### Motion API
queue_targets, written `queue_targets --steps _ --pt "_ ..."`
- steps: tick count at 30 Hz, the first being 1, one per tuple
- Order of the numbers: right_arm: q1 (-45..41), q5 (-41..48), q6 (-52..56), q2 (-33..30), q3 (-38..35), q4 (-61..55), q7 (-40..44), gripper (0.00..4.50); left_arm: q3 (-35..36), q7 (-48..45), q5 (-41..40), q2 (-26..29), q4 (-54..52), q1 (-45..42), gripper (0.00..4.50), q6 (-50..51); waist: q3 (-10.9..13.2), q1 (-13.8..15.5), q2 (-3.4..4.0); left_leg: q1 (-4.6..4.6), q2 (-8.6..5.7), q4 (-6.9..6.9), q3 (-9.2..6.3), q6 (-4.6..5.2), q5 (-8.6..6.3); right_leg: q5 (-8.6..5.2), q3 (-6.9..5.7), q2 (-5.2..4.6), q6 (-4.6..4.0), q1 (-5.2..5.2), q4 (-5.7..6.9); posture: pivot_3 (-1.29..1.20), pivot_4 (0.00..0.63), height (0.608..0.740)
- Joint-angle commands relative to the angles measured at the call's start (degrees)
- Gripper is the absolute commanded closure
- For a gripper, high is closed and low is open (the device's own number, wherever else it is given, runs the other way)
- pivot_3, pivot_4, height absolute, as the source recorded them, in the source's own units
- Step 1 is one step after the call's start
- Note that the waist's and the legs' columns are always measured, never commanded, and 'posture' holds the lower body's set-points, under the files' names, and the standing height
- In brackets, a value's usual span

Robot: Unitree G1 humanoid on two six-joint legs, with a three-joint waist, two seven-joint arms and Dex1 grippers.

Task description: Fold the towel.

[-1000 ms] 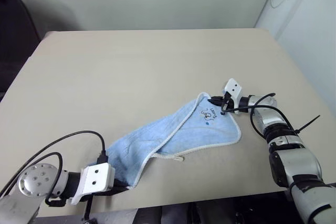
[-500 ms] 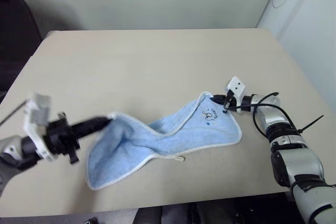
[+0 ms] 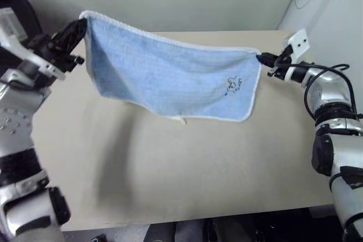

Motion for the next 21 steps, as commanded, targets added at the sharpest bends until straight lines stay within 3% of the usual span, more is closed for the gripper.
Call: queue_targets --steps 1,5,10,14,21 --pt "-5.0 0.3 -2.8 -2.5 -1.6 1.2 -1.7 4.5 -0.9 -2.5 5.4 -0.5 6.7 -6.5 4.48 -7.1 0.0 -0.1 0.0 -0.08 0.0 -0.04 0.0 0.0 0.0 0.0 0.0 0.0 0.0 -0.07 -0.05 0.0 0.15 0.74" --pt "-7.2 1.9 -2.6 -5.8 -3.0 1.3 1.4 4.5 -0.5 -6.3 7.9 0.5 9.6 -7.0 4.48 -8.5 0.0 -0.2 0.0 -0.42 0.0 -0.22 0.03 0.0 0.01 0.0 0.0 0.0 0.01 -0.43 -0.09 0.0 0.15 0.74" --pt "-2.7 7.0 3.8 -8.5 -4.7 -5.3 14.6 4.5 2.4 -13.0 6.2 4.7 -0.1 7.7 4.48 -3.2 0.0 -0.9 -0.01 -0.52 0.01 -0.43 0.15 0.01 0.0 -0.01 0.04 0.01 0.02 -0.59 -0.19 0.0 0.15 0.74" --pt "10.4 8.9 11.9 -10.8 -2.3 -18.6 23.5 4.5 6.7 -18.6 2.8 7.2 -12.9 25.8 4.48 1.9 0.0 -1.3 -0.08 -0.77 0.07 -0.31 0.12 0.0 0.0 -0.02 0.02 0.12 0.04 -0.69 -0.37 0.0 0.15 0.74" --pt "33.0 12.4 26.0 -17.3 0.1 -40.0 32.5 4.5 14.3 -20.1 -6.2 4.4 -30.7 50.2 4.48 10.3 0.0 -0.5 -0.02 -0.69 0.06 0.18 0.1 0.04 0.06 0.0 0.04 0.1 0.12 -0.59 -0.02 0.0 0.15 0.74"
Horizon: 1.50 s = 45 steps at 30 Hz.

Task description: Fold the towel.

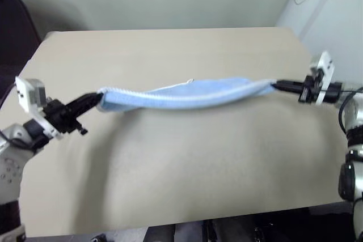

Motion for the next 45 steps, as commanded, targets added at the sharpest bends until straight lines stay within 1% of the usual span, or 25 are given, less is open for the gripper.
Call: queue_targets --steps 1,4,6,9,12,14,16,18,21,22,24,27,30,32,33,34,35,36,38,40,42,45 --pt "5.3 3.2 5.5 -4.6 -0.7 -9.4 3.6 4.5 5.2 -2.1 -5.8 -1.1 -9.1 9.0 4.48 3.6 0.0 0.0 0.0 0.1 -0.01 0.13 0.03 0.02 -0.01 -0.01 0.03 -0.01 0.01 0.08 0.0 0.0 0.15 0.74" --pt "10.0 3.5 7.1 -5.6 0.1 -13.5 3.8 4.5 7.9 -3.2 -9.1 -2.1 -11.8 16.3 4.48 5.6 0.0 -0.2 -0.01 0.86 -0.01 0.23 0.07 0.3 -0.2 -0.05 0.12 0.0 0.11 0.85 -0.02 0.0 0.15 0.74" --pt "12.3 4.6 9.0 -5.9 0.5 -16.2 4.4 4.5 8.3 -4.3 -9.1 -2.0 -13.4 19.7 4.48 5.7 0.0 -0.2 -0.01 1.34 -0.01 0.25 0.08 0.78 -0.51 -0.09 0.16 0.01 0.17 1.31 -0.01 0.0 0.15 0.74" --pt "15.6 4.9 9.3 -6.6 0.7 -19.5 5.0 4.5 8.3 -5.2 -7.1 -1.7 -14.5 23.4 4.48 4.6 0.0 0.0 -0.01 1.71 -0.13 0.3 0.12 0.93 -0.63 -0.26 0.39 0.03 0.41 1.7 0.02 0.0 0.15 0.74" --pt "14.9 5.0 10.3 -6.5 0.9 -19.3 4.4 4.5 8.3 -5.6 -7.2 -1.4 -14.9 24.7 4.48 4.5 0.0 0.0 -0.01 1.73 -0.17 0.35 0.19 0.96 -0.67 -0.3 0.58 0.03 0.48 1.71 0.03 0.0 0.15 0.74" --pt "14.5 2.9 7.3 -6.3 2.1 -17.7 3.5 4.5 6.7 -6.5 -4.6 -0.6 -16.4 25.8 4.48 3.3 0.0 0.0 -0.02 1.73 -0.19 0.36 0.23 0.92 -0.67 -0.32 0.64 0.03 0.52 1.71 0.02 0.0 0.15 0.74" --pt "12.9 2.0 6.7 -5.7 2.8 -15.9 2.3 4.5 5.7 -6.6 -3.6 -0.5 -17.0 26.0 4.48 3.0 0.0 0.0 -0.02 1.76 -0.21 0.37 0.28 0.89 -0.69 -0.35 0.76 0.03 0.58 1.71 0.01 0.0 0.15 0.74" --pt "11.4 2.1 6.6 -5.3 3.3 -14.9 2.2 4.5 5.4 -6.6 -3.5 -0.7 -16.4 25.4 4.48 2.9 0.0 -0.1 -0.02 1.81 -0.25 0.36 0.35 0.88 -0.7 -0.39 0.97 0.04 0.66 1.71 0.03 0.0 0.15 0.74" --pt "9.7 1.2 4.3 -4.8 4.5 -13.4 2.1 4.5 3.5 -7.2 -0.1 -0.4 -15.4 24.9 4.48 1.4 0.0 -0.1 -0.02 1.86 -0.25 0.36 0.41 0.91 -0.78 -0.4 1.1 0.07 0.68 1.69 0.03 0.0 0.15 0.74" --pt "8.3 1.2 3.8 -4.3 4.3 -11.9 1.3 4.5 3.5 -6.8 -0.2 -0.6 -14.6 23.7 4.48 1.1 0.0 -0.1 -0.02 1.86 -0.25 0.36 0.41 0.9 -0.79 -0.4 1.12 0.07 0.68 1.69 0.03 0.0 0.15 0.74" --pt "3.2 1.0 1.8 -2.9 3.7 -7.8 -0.8 4.5 5.0 -4.1 -2.9 -1.1 -11.1 17.9 4.48 1.2 0.0 -0.1 0.0 1.86 -0.25 0.36 0.42 1.03 -0.87 -0.4 1.16 0.07 0.69 1.66 0.04 0.0 0.15 0.74" --pt "-8.8 -2.0 -3.8 0.2 4.0 3.4 -5.5 4.5 4.2 1.8 -1.7 0.1 -1.5 3.7 4.48 0.1 0.1 0.0 0.16 1.94 -0.25 0.42 0.41 1.13 -0.88 -0.36 1.19 0.07 0.66 1.6 0.32 0.0 0.15 0.74" --pt "-21.9 -6.1 -10.7 1.9 5.0 17.6 -10.0 4.5 0.9 5.9 1.5 3.3 12.2 -14.5 4.48 -0.9 0.1 0.3 0.18 1.92 -0.26 0.48 0.4 1.11 -0.83 -0.31 1.21 0.03 0.57 1.41 0.62 0.0 0.15 0.74" --pt "-28.0 -8.0 -14.5 2.1 5.4 24.5 -11.1 4.5 -1.6 5.6 4.3 5.3 19.6 -24.6 4.48 -2.7 0.1 0.4 0.14 1.68 -0.27 0.4 0.37 1.06 -0.73 -0.28 1.21 0.0 0.53 1.13 0.6 0.0 0.15 0.74" --pt "-30.5 -8.8 -16.1 2.2 5.5 27.2 -11.7 4.5 -3.4 4.6 5.8 6.4 22.8 -29.1 4.48 -3.7 0.1 0.5 0.14 1.62 -0.28 0.42 0.37 0.82 -0.61 -0.27 1.21 0.0 0.51 1.14 0.55 0.0 0.15 0.74" --pt "-32.4 -9.4 -17.5 2.3 5.5 29.3 -12.0 4.5 -5.1 3.2 7.2 7.3 25.2 -32.8 4.48 -4.7 0.0 0.5 0.12 1.51 -0.31 0.4 0.34 0.51 -0.45 -0.27 1.22 -0.01 0.51 1.08 0.45 0.0 0.15 0.74" --pt "-34.0 -9.9 -18.8 2.4 5.5 31.0 -12.3 4.5 -6.6 1.6 8.1 8.0 27.3 -36.2 4.48 -5.1 0.0 0.5 0.11 1.33 -0.31 0.33 0.31 0.48 -0.46 -0.27 1.24 -0.01 0.51 0.97 0.18 0.0 0.15 0.74" --pt "-35.2 -10.2 -19.7 2.6 5.4 32.3 -12.4 4.5 -7.8 0.2 8.8 8.4 28.8 -38.7 4.48 -5.6 0.0 0.5 0.11 1.07 -0.31 0.32 0.3 0.46 -0.46 -0.25 1.22 -0.01 0.55 0.87 0.2 0.0 0.15 0.74" --pt "-36.7 -10.3 -21.1 2.9 4.9 33.7 -11.8 4.5 -9.6 -2.3 10.1 9.0 30.3 -41.7 4.48 -6.2 0.0 0.4 0.11 0.71 -0.33 0.31 0.29 0.45 -0.5 -0.22 1.24 -0.02 0.6 0.61 0.08 0.0 0.15 0.74" --pt "-37.3 -9.7 -21.7 2.7 4.2 33.9 -10.3 4.5 -10.5 -5.7 10.7 10.0 29.8 -41.9 4.48 -6.5 0.0 0.3 0.11 0.4 -0.35 0.27 0.3 0.45 -0.5 -0.21 1.25 -0.04 0.61 0.32 0.0 0.0 0.15 0.74" --pt "-36.4 -9.0 -21.6 1.9 3.6 33.2 -8.0 4.5 -9.0 -9.5 9.5 11.4 27.9 -38.9 4.48 -4.9 0.0 0.2 0.11 -0.03 -0.34 0.24 0.31 0.43 -0.49 -0.21 1.25 -0.04 0.62 -0.12 0.01 0.0 0.15 0.74" --pt "-32.7 -7.5 -19.6 -0.1 2.6 30.3 -2.7 4.5 -3.5 -13.3 6.7 13.1 24.4 -30.8 4.48 -1.4 0.0 -0.2 0.11 -0.3 -0.32 0.23 0.36 0.35 -0.44 -0.21 1.3 -0.03 0.62 -0.55 0.01 0.0 0.15 0.74"
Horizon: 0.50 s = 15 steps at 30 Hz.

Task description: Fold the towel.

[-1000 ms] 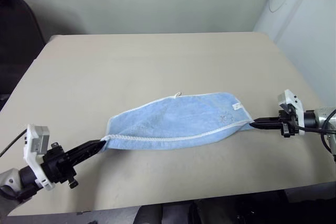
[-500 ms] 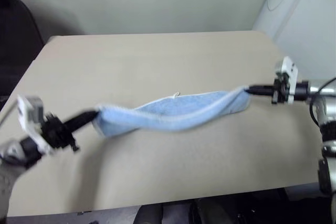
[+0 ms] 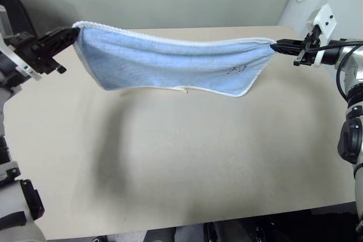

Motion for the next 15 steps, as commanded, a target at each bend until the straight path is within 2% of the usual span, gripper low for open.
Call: queue_targets --steps 1,4,8,10,12,14,15 --pt "3.5 2.8 2.4 -3.8 -2.4 -4.5 6.1 4.5 8.6 -4.2 -4.3 2.8 -4.8 7.3 4.48 4.7 0.0 -0.1 0.0 0.0 0.01 -0.03 -0.01 0.0 0.0 0.0 0.0 0.01 0.0 0.0 0.02 0.0 0.15 0.74" --pt "12.4 4.7 6.2 -5.9 -2.4 -12.4 11.8 4.5 15.8 -9.5 -7.0 3.1 -11.9 21.0 4.48 9.4 0.0 -0.5 -0.05 0.01 0.05 -0.26 0.02 -0.01 0.01 0.0 0.02 0.02 0.0 0.05 0.01 0.0 0.15 0.74" --pt "24.4 8.2 14.9 -7.6 -2.9 -25.1 15.3 4.5 21.8 -10.5 -9.6 0.5 -20.0 34.6 4.48 13.7 0.0 -0.6 -0.05 0.09 0.07 -0.09 0.02 -0.03 0.05 -0.01 0.03 0.03 0.01 0.12 0.12 0.0 0.15 0.74" --pt "30.6 9.3 18.2 -8.3 -2.5 -31.2 16.2 4.5 22.9 -10.6 -9.9 -1.2 -23.4 40.0 4.48 14.3 0.0 -0.5 -0.03 0.32 0.08 0.08 0.02 -0.01 0.11 -0.01 0.05 0.03 0.01 0.31 0.12 0.0 0.15 0.74" --pt "35.3 10.0 20.7 -8.1 -2.0 -35.6 16.0 4.5 22.4 -10.3 -9.9 -2.9 -26.0 43.9 4.48 14.3 0.0 -0.3 -0.01 0.93 0.08 0.08 0.0 0.12 0.15 0.0 0.06 0.03 0.03 0.93 0.16 0.0 0.15 0.74" --pt "38.5 9.9 22.0 -8.0 -1.2 -38.8 15.8 4.5 21.4 -9.7 -9.9 -3.9 -28.4 46.5 4.48 14.5 0.0 -0.4 -0.01 1.51 0.08 0.1 -0.02 0.82 -0.19 0.02 0.07 0.02 0.05 1.54 0.14 0.0 0.15 0.74" --pt "39.6 9.2 21.4 -7.7 -0.3 -39.5 15.7 4.5 20.0 -9.6 -9.4 -4.7 -30.8 48.4 4.48 14.2 0.0 -0.4 -0.01 1.55 0.08 0.1 -0.02 0.83 -0.19 0.02 0.07 0.02 0.05 1.57 0.14 0.0 0.15 0.74"
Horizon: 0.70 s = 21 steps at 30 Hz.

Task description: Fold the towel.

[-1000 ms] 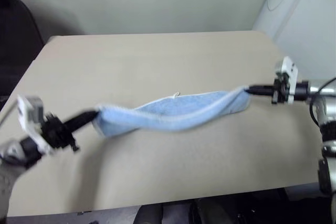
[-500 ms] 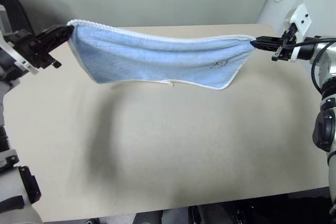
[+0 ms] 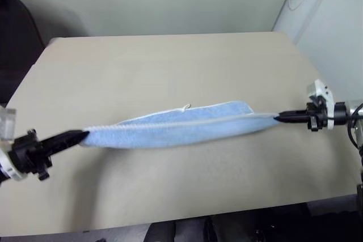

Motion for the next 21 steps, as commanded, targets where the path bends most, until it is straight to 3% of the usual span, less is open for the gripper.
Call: queue_targets --steps 1,7,14,21 --pt "3.2 0.5 1.4 -0.4 1.3 -6.7 -0.3 4.5 -1.7 1.3 -0.4 -2.1 -8.0 4.5 4.48 0.2 0.0 0.0 0.0 0.38 -0.01 0.06 0.02 0.11 -0.06 0.01 0.03 0.0 0.01 0.4 -0.01 0.0 0.15 0.74" --pt "-4.7 -3.1 -1.7 4.1 4.3 -0.2 -5.7 4.5 -5.3 11.2 0.5 -5.4 -4.1 -1.8 4.48 -0.4 0.0 0.0 0.01 0.5 -0.04 0.05 0.07 0.15 -0.08 0.05 0.08 0.02 0.04 0.39 0.04 0.0 0.15 0.74" --pt "-20.0 -12.7 -14.9 11.0 8.8 22.3 -17.1 4.5 -9.5 16.1 7.0 -5.7 6.3 -9.0 4.48 -4.7 0.0 -0.1 0.03 0.39 -0.04 -0.02 0.03 0.11 -0.12 0.06 0.1 0.0 0.03 0.25 -0.04 0.0 0.15 0.74" --pt "-24.7 -18.5 -21.9 15.9 11.5 33.9 -23.4 4.5 -17.3 19.0 16.1 -7.7 12.9 -13.9 4.48 -12.3 0.0 0.7 0.03 -0.16 -0.05 0.02 -0.01 -0.48 0.15 0.05 0.05 -0.01 0.0 -0.2 -0.07 0.0 0.15 0.74"
